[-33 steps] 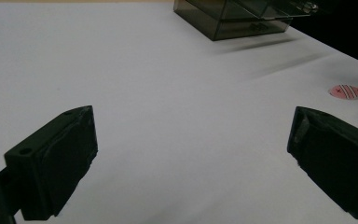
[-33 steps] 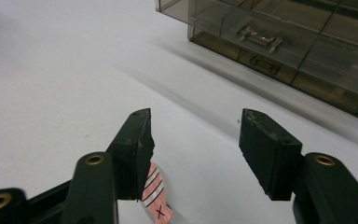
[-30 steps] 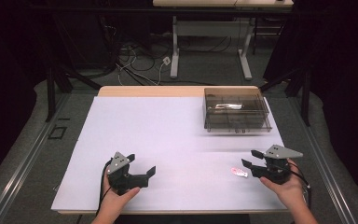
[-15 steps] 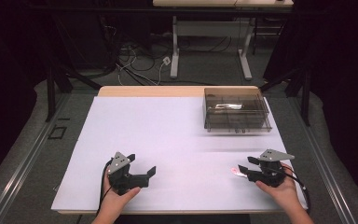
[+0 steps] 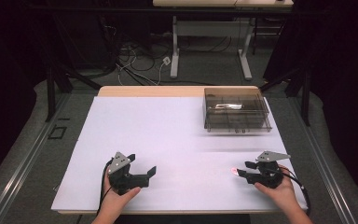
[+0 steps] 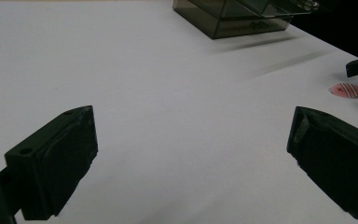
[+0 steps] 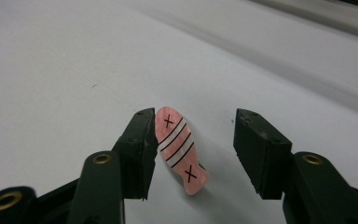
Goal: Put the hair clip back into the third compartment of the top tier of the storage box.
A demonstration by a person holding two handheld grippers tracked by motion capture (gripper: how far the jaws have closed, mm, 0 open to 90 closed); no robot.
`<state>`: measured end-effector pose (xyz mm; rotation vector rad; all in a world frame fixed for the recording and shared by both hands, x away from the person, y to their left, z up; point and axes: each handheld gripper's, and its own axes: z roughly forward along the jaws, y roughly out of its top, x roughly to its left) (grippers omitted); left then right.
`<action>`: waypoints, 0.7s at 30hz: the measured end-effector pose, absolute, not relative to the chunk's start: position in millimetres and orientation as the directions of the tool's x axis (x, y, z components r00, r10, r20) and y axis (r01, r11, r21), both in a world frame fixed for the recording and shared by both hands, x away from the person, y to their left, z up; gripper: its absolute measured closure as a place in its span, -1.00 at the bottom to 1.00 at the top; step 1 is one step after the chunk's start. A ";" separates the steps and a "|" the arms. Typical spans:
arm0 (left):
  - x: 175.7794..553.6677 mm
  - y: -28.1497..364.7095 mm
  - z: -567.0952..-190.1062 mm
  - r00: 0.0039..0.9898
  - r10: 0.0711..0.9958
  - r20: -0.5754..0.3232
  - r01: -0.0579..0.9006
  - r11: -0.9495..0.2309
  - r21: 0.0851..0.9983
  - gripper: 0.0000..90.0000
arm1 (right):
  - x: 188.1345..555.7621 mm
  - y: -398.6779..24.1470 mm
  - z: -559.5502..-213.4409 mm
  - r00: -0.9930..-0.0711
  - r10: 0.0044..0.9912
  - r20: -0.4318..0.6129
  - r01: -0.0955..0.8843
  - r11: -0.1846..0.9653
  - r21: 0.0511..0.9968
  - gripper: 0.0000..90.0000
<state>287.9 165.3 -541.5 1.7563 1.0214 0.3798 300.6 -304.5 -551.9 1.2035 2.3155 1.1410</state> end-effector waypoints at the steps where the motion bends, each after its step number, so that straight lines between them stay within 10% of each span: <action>1: 288.0 165.3 -541.5 0.590 0.781 -0.204 0.458 -0.116 0.881 -0.96 | 300.2 -303.4 -552.5 -0.606 0.788 0.108 0.565 0.331 0.756 0.13; 21: 288.2 165.8 -541.6 0.588 0.782 -0.206 0.460 -0.114 0.880 -0.96 | 302.4 -298.9 -559.4 -0.623 0.777 0.085 0.565 0.373 0.736 0.37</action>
